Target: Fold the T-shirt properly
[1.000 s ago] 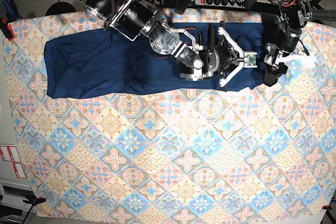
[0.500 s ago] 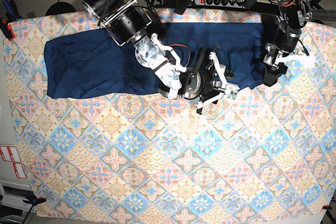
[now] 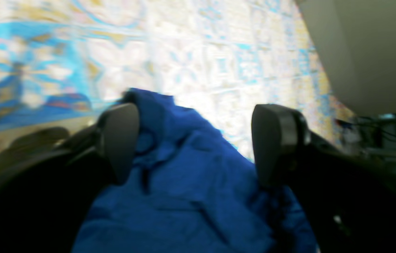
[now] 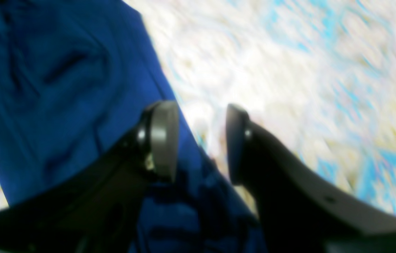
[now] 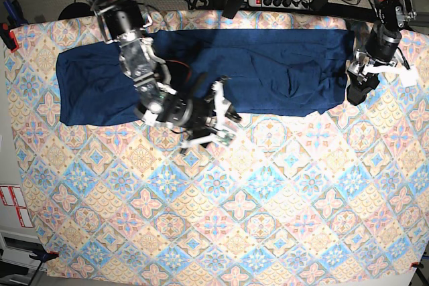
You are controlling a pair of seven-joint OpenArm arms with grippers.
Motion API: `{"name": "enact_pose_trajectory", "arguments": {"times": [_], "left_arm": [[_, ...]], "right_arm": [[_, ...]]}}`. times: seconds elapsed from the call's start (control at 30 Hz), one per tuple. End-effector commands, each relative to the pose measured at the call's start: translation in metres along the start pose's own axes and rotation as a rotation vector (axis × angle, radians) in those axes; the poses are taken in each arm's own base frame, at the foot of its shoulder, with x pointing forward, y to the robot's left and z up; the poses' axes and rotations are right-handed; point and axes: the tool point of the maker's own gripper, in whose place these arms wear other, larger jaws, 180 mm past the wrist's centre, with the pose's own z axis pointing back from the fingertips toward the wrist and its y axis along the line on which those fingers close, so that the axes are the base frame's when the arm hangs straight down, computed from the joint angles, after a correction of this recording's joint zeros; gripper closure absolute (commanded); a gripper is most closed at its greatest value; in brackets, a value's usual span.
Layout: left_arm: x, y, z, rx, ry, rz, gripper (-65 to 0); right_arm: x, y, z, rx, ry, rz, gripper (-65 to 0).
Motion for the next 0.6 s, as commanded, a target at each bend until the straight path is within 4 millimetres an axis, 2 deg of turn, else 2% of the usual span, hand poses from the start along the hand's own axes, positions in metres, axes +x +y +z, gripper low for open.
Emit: {"name": "enact_pose_trajectory", "arguments": {"times": [0.0, 0.13, 0.17, 0.33, 0.57], "left_arm": [[0.004, 0.011, 0.001, 0.019, -0.002, -0.002, -48.7], [0.005, 0.039, -0.002, 0.088, 0.032, -0.024, -48.7], [0.006, 0.041, -0.003, 0.095, 0.031, -0.036, -48.7], [0.004, 0.038, -0.017, 0.125, 0.124, -0.166, -48.7], [-0.008, 0.035, -0.031, 0.182, 0.279, -0.296, -48.7]], "right_arm": [[0.01, -0.01, 0.009, -0.029, -0.046, 0.0, -21.8], [-0.01, -0.014, 0.026, -0.07, -0.031, -0.037, -21.8], [-0.015, -0.018, 0.031, -0.085, -0.023, -0.036, -21.8], [-0.028, -0.029, 0.049, -0.125, 0.001, -0.02, -21.8], [-0.03, -0.027, 0.051, -0.127, 0.001, -0.021, -21.8]]}}
